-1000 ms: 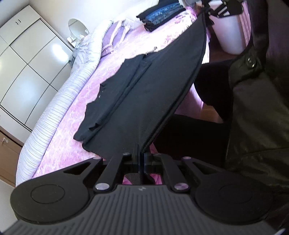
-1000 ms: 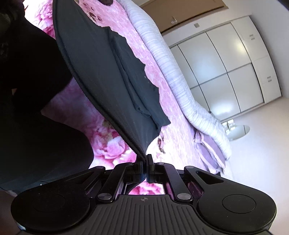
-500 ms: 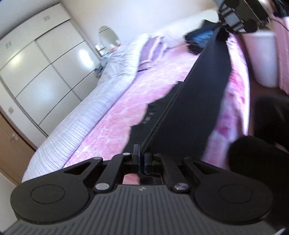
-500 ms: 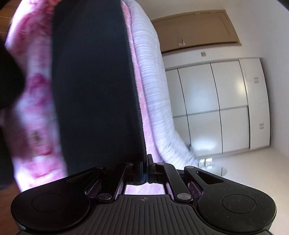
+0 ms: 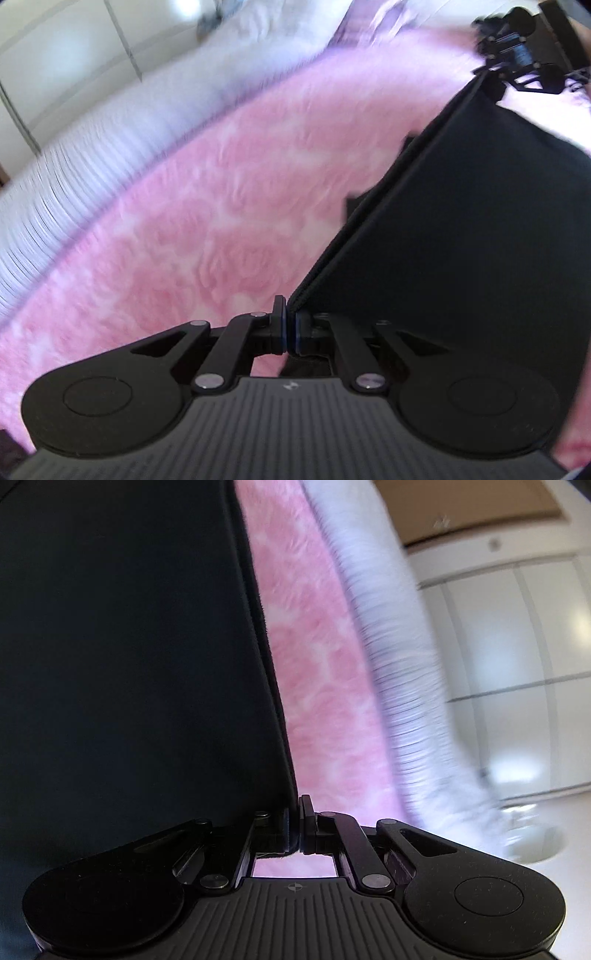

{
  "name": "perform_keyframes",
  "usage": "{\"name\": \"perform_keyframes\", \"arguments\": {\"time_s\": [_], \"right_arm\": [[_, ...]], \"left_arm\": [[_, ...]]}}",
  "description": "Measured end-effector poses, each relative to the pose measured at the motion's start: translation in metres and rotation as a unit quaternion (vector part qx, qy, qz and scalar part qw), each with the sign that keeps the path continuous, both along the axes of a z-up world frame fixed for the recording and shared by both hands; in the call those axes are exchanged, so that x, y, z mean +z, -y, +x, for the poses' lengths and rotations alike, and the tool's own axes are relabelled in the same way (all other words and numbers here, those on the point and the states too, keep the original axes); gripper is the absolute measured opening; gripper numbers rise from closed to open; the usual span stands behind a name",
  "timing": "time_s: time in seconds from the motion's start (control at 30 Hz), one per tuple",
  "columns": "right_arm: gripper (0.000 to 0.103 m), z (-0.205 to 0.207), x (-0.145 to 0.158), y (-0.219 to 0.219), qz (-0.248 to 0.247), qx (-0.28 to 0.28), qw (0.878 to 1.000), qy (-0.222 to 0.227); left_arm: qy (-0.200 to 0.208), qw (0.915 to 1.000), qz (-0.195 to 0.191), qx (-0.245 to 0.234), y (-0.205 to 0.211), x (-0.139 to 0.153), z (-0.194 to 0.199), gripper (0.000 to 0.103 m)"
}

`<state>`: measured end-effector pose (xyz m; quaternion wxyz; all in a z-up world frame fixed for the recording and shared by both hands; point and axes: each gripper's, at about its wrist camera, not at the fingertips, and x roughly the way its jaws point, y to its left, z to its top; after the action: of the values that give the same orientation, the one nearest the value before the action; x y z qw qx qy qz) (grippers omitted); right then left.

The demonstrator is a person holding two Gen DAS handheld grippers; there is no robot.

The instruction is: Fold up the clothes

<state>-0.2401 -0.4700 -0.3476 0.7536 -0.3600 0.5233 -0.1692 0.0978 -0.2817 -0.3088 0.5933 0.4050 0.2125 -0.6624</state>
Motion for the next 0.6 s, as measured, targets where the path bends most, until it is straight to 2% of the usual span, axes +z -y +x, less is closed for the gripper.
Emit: {"name": "perform_keyframes", "arguments": {"time_s": [0.07,0.13,0.2,0.23,0.27,0.3,0.33,0.4,0.47,0.5,0.6], "right_arm": [[0.002,0.01,-0.028,0.025,0.043,-0.026,0.999,0.011],[0.005,0.016,-0.049,0.037,0.07,-0.052,0.996,0.014],[0.012,0.015,-0.054,0.035,0.069,-0.072,0.995,0.029],[0.013,0.011,-0.05,0.034,0.066,-0.085,0.993,0.043],[0.022,0.006,-0.042,0.033,0.064,-0.1,0.991,0.062],[0.037,0.0,-0.034,0.031,0.062,-0.115,0.988,0.081],[0.045,-0.006,-0.025,0.03,0.06,-0.13,0.985,0.1],[0.068,-0.021,-0.003,0.03,0.081,-0.179,0.966,0.169],[0.074,-0.04,0.016,0.037,0.131,-0.234,0.935,0.232],[0.074,-0.048,0.022,0.043,0.157,-0.256,0.922,0.246],[0.075,-0.059,0.042,0.061,0.183,-0.301,0.89,0.29]], "left_arm": [[-0.021,0.9994,0.023,0.017,0.017,-0.024,0.012,0.005],[-0.037,0.9982,0.032,0.036,0.022,-0.038,0.019,0.013],[-0.053,0.9967,0.029,0.053,0.02,-0.039,0.026,0.018],[-0.059,0.996,0.026,0.062,0.018,-0.036,0.029,0.028],[-0.065,0.9951,0.021,0.071,0.016,-0.032,0.034,0.032],[-0.077,0.9937,0.016,0.079,0.014,-0.027,0.039,0.035],[-0.093,0.9918,0.01,0.087,0.013,-0.022,0.045,0.038],[-0.127,0.9862,-0.002,0.106,0.008,-0.013,0.056,0.041],[-0.157,0.9798,-0.016,0.122,0.002,-0.005,0.065,0.042],[-0.167,0.9774,-0.021,0.128,0.0,-0.002,0.068,0.046],[-0.202,0.9687,-0.016,0.144,-0.001,0.0,0.075,0.046]]}}
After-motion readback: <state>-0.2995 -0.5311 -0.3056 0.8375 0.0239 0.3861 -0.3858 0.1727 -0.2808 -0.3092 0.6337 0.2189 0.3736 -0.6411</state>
